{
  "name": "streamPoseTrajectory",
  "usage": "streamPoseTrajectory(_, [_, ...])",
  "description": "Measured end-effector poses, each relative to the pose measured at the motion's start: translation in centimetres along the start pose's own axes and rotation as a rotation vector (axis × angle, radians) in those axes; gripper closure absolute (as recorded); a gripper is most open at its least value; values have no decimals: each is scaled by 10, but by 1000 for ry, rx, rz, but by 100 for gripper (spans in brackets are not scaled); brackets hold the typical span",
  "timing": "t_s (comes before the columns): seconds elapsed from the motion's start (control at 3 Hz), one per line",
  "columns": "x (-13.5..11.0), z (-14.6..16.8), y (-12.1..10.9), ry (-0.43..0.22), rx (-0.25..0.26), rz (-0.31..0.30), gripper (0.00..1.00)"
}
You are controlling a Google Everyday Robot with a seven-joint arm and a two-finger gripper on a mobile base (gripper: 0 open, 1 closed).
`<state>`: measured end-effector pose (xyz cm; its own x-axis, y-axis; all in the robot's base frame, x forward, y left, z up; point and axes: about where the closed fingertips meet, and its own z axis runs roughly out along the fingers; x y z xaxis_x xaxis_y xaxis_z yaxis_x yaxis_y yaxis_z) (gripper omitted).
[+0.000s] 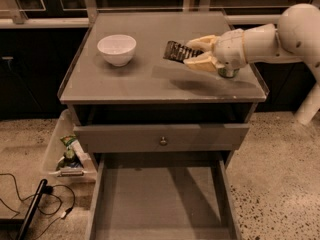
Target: Pick rxbar chocolate from middle drawer and place on counter
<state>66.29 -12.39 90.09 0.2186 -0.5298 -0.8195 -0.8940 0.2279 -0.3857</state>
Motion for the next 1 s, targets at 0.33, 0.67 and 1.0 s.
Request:
streamPoseTrajectory(0.33, [17, 28, -17, 39, -18, 41, 100])
streamPoseTrajectory(0.67, [28, 47, -23, 69, -29, 71, 100])
streamPoseTrajectory(1.0, [44, 65, -23, 88, -46, 125, 100])
